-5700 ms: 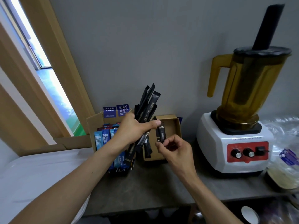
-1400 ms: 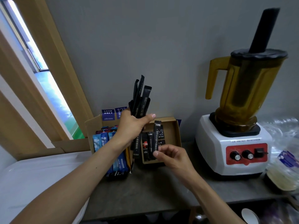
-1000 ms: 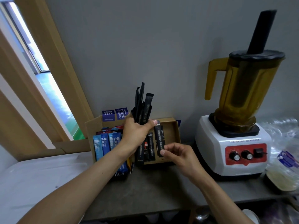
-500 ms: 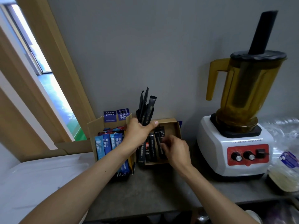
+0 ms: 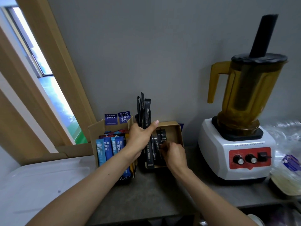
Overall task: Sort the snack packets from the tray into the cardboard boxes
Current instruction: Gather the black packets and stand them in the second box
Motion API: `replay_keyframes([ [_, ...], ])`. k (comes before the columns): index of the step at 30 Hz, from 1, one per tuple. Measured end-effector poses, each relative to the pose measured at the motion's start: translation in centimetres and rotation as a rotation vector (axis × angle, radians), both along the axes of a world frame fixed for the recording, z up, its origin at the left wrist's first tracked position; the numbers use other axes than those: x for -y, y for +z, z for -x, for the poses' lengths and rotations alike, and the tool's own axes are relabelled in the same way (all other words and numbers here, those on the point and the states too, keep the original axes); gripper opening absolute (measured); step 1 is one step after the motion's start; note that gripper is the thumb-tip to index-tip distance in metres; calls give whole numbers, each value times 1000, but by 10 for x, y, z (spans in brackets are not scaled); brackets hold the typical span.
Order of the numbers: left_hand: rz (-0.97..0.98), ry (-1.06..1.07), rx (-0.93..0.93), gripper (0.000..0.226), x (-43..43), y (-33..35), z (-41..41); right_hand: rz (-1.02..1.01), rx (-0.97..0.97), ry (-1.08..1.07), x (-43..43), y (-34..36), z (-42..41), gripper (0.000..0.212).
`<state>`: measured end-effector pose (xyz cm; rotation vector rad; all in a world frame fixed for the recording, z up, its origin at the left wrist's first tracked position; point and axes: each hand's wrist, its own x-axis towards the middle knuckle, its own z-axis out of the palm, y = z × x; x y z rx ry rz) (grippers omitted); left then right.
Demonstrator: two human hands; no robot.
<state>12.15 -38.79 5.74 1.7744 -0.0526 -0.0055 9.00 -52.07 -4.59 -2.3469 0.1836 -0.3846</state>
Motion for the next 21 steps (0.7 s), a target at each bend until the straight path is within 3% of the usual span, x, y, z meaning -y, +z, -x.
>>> replay_keyframes([
  [4, 62, 28, 1, 61, 3, -1, 0, -63, 41, -18, 0, 7, 7, 5],
  [6, 107, 26, 7, 57, 4, 0, 2, -182, 96, -12, -2, 17, 17, 7],
  [10, 114, 23, 2, 54, 7, 2, 4, -664, 57, 202, -9, 46, 45, 25],
  [14, 117, -26, -19, 47, 11, 5, 4, -707, 18, 257, -4, 44, 55, 15],
  [21, 19, -67, 129, 28, 5, 23, 3, -1050, -13, 211, 12, 35, 61, 19],
])
